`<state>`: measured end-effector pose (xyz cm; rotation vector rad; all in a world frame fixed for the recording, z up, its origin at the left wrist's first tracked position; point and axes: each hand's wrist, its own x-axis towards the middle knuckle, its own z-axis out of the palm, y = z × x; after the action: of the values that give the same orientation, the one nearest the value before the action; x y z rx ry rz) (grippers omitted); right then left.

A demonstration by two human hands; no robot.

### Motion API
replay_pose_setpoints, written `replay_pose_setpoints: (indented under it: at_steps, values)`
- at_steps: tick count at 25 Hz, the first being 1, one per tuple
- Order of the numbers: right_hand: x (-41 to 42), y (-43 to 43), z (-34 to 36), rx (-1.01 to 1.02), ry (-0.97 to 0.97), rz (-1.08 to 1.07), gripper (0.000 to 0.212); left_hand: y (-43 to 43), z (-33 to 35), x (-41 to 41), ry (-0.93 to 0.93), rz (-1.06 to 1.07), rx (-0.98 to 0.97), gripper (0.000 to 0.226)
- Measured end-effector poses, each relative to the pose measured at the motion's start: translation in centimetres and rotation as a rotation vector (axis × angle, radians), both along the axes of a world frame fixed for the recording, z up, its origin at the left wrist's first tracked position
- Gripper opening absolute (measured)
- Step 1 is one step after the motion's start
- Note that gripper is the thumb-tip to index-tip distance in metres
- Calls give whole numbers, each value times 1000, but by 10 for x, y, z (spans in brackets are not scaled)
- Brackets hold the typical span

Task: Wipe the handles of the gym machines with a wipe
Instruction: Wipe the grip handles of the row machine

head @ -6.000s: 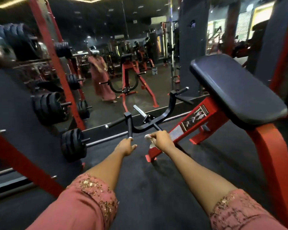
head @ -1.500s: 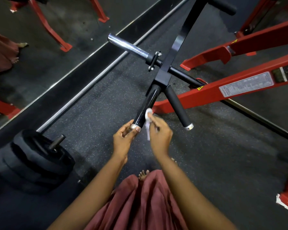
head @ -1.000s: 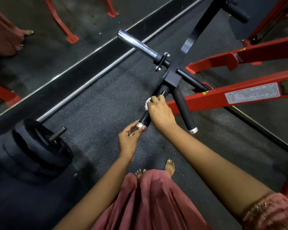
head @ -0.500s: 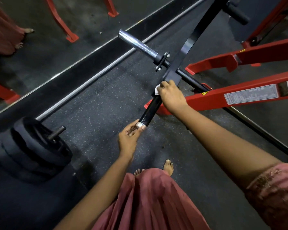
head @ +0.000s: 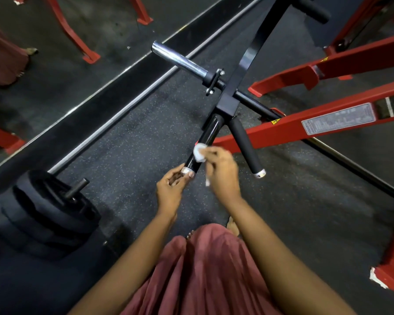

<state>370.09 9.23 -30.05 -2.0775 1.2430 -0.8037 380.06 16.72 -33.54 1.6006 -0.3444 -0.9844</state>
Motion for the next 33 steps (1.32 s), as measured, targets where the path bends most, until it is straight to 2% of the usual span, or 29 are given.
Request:
replay_pose_setpoints:
  at_steps: [3, 7, 10, 14, 18, 22, 26, 29, 33]
  values:
    - [-3, -53, 1, 181, -186, -366, 35, 2, 2, 2, 5, -32, 3, 34]
    - [19, -56, -12, 295, -337, -470, 39, 3, 5, 4, 48, -38, 12, 33]
    - [28, -27, -21, 285, -414, -543, 40, 2, 6, 4, 73, -33, 19, 31]
    - [29, 25, -30, 284, -406, -534, 37, 2, 9, 4, 88, -45, 1, 31]
    - [32, 65, -34, 407, -397, -523, 36, 3, 10, 6, 62, -53, -4, 26]
    - [31, 78, -32, 493, -417, -501, 33, 4, 13, 4, -2, -73, 16, 26]
    - [7, 63, -27, 518, -407, -484, 32, 0, 19, 18, -38, -190, 66, 29]
    - [-13, 36, -20, 436, -413, -529, 33, -15, 27, 26, -160, -311, 122, 36]
    - [-35, -2, -18, 306, -385, -567, 33, -55, 33, 11, -425, -484, 164, 53]
